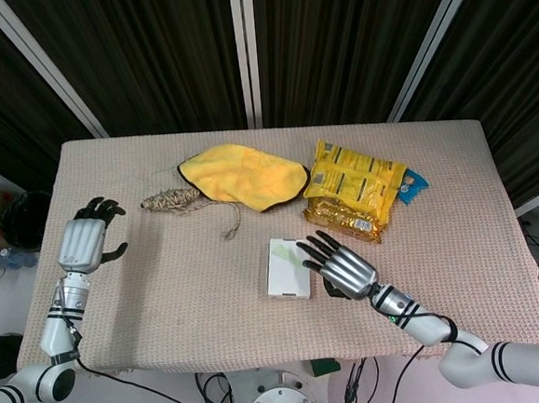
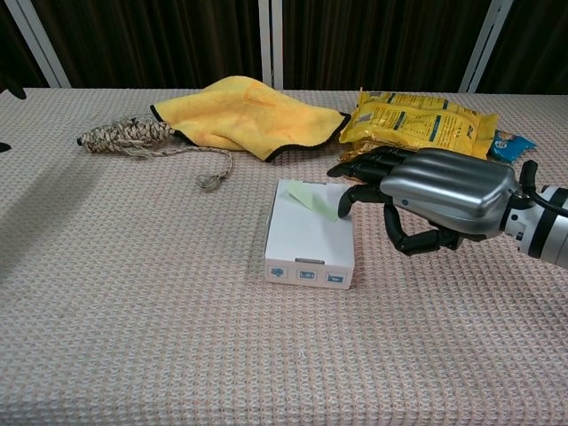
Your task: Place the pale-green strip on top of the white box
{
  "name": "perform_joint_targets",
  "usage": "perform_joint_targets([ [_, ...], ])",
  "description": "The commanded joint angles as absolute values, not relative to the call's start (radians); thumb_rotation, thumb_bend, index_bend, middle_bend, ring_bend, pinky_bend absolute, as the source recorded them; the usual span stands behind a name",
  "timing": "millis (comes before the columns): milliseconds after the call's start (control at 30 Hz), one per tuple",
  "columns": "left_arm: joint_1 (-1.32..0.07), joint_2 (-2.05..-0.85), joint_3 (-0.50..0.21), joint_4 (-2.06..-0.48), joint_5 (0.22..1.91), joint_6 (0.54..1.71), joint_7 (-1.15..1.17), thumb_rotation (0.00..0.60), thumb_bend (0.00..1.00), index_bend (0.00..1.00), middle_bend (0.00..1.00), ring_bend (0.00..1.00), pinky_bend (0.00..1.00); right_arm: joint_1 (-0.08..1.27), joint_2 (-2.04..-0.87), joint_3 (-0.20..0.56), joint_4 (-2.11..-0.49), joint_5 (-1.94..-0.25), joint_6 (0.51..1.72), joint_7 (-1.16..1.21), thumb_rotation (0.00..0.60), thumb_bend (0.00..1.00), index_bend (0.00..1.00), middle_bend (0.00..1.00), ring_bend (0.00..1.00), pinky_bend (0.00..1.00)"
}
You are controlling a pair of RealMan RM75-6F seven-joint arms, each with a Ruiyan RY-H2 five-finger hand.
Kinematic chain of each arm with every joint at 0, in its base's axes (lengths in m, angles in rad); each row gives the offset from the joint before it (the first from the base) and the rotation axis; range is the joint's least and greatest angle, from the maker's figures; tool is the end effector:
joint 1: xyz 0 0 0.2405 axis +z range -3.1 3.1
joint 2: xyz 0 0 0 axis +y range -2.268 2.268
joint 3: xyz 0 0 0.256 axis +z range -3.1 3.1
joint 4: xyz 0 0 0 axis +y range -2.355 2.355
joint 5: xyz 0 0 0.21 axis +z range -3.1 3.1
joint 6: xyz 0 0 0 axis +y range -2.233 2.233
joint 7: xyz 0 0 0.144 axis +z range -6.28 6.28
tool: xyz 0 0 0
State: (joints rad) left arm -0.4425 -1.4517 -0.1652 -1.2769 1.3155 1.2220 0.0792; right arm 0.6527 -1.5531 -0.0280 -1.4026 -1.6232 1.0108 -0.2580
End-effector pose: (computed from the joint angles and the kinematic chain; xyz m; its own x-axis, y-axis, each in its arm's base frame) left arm -0.2773 0.3177 0.0718 0.4211 0.0184 0.9068 0.9017 -0.1169 -0.4164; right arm -0.1713 -0.2743 -0.0410 0.6562 -0.1537 0.7388 -0.5974 -0.7039 0.3842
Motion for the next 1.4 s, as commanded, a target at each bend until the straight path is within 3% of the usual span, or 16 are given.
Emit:
perform_joint_targets([
  [33, -0.442, -1.451, -0.166, -1.277, 1.314, 1.223, 0.08, 0.6, 0.16, 0.34, 0.23, 0.15, 0.3, 0.654, -1.555, -0.029, -1.399, -1.622, 1.008, -0.255, 0.325, 0.97, 0.28, 0.0, 0.0, 0.0],
  [833, -0.438, -1.446, -0.165, -1.281, 1.315, 1.227, 0.078, 0.6, 0.16, 0.34, 0.23, 0.15, 0.3, 0.652, -1.562, -0.033, -1.396, -1.639, 1.024, -0.233, 0.327, 0.97, 0.28, 0.0, 0.0, 0.0],
  [1033, -0.436, -1.444, -0.166, -1.282, 1.316, 1.23, 0.075, 0.6, 0.16, 0.34, 0.23, 0.15, 0.3, 0.643, -1.543, -0.031, -1.414, -1.669, 1.075, -0.21, 0.327, 0.97, 0.28, 0.0, 0.0, 0.0],
  [1133, -0.431, -1.435, -0.168, -1.291, 1.322, 1.247, 0.073, 0.6, 0.16, 0.34, 0.23, 0.15, 0.3, 0.616, -1.508, -0.034, -1.43, -1.695, 1.147, -0.198, 0.325, 0.96, 0.22, 0.0, 0.0, 0.0],
  [1267, -0.41, -1.409, -0.159, -1.315, 1.342, 1.286, 0.083, 0.6, 0.16, 0.34, 0.23, 0.15, 0.3, 0.553, -1.444, -0.036, -1.435, -1.688, 1.247, -0.197, 0.327, 0.87, 0.15, 0.0, 0.0, 0.0],
  [1333, -0.39, -1.388, -0.144, -1.33, 1.359, 1.314, 0.094, 0.6, 0.16, 0.33, 0.23, 0.15, 0.3, 0.508, -1.402, -0.034, -1.427, -1.661, 1.297, -0.202, 0.328, 0.76, 0.14, 0.0, 0.0, 0.0],
  [1400, -0.368, -1.366, -0.124, -1.344, 1.383, 1.341, 0.096, 0.6, 0.14, 0.32, 0.23, 0.15, 0.3, 0.465, -1.365, -0.029, -1.418, -1.622, 1.333, -0.216, 0.329, 0.58, 0.1, 0.0, 0.0, 0.0],
])
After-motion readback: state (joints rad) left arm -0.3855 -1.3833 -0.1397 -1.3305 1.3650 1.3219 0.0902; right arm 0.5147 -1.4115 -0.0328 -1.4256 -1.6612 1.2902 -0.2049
